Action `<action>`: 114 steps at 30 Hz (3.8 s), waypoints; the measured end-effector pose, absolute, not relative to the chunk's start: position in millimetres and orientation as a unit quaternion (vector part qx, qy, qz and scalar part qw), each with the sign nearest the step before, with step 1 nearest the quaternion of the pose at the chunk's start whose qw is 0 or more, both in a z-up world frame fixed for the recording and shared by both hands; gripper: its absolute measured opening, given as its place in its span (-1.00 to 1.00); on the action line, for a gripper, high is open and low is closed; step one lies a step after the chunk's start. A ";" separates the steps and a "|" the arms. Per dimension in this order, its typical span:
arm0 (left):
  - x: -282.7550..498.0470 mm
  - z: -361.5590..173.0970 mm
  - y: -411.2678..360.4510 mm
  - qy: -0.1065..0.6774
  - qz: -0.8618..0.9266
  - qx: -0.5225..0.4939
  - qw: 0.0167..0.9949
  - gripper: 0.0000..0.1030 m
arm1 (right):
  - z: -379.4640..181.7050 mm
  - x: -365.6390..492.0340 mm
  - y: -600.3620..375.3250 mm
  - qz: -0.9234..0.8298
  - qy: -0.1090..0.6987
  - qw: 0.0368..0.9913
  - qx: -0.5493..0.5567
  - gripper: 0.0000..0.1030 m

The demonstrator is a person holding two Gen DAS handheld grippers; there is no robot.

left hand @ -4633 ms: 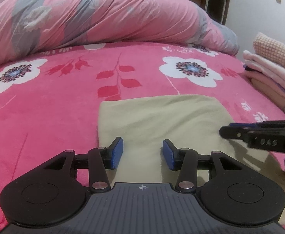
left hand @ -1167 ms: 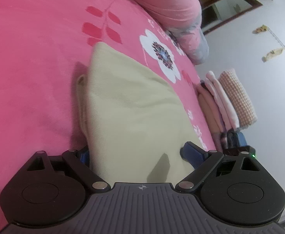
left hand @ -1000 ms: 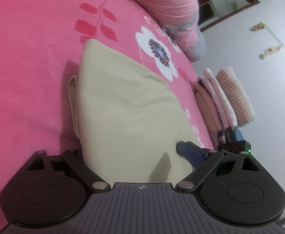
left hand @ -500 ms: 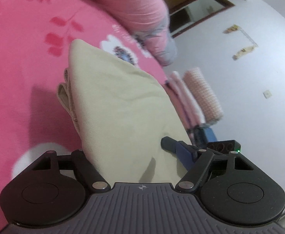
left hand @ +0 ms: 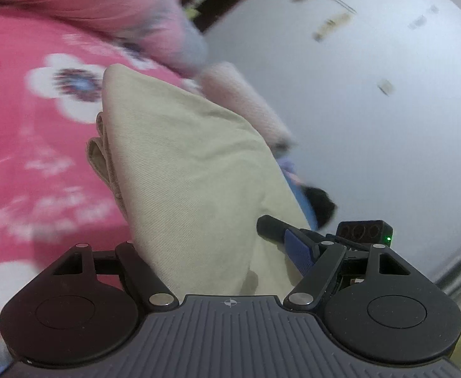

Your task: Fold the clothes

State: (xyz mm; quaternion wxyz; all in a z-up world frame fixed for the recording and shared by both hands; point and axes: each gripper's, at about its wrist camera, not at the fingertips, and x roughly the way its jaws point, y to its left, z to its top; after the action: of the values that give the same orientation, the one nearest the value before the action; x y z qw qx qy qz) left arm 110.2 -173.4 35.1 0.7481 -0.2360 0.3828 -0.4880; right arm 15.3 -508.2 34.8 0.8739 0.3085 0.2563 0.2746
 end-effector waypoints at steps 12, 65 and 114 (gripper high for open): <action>123.3 50.2 -412.6 0.393 -0.599 -0.206 0.667 0.46 | 107.6 -37.7 -720.0 0.132 0.257 0.925 0.247 -0.54; 178.2 3.4 -570.5 0.266 -0.520 0.037 0.810 0.48 | 16.6 -20.5 -850.4 -0.203 0.126 0.952 0.191 -0.80; 97.9 13.7 -321.4 0.301 -0.471 -0.046 0.828 0.72 | -60.6 -136.6 -621.5 -0.220 0.137 0.872 0.414 -0.40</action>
State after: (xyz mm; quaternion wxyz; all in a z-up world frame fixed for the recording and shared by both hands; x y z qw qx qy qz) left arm 97.9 -321.4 13.7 0.8277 -0.0455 0.3010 -0.4714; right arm -136.6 -621.5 -60.6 0.8724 0.4140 0.1374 -0.2203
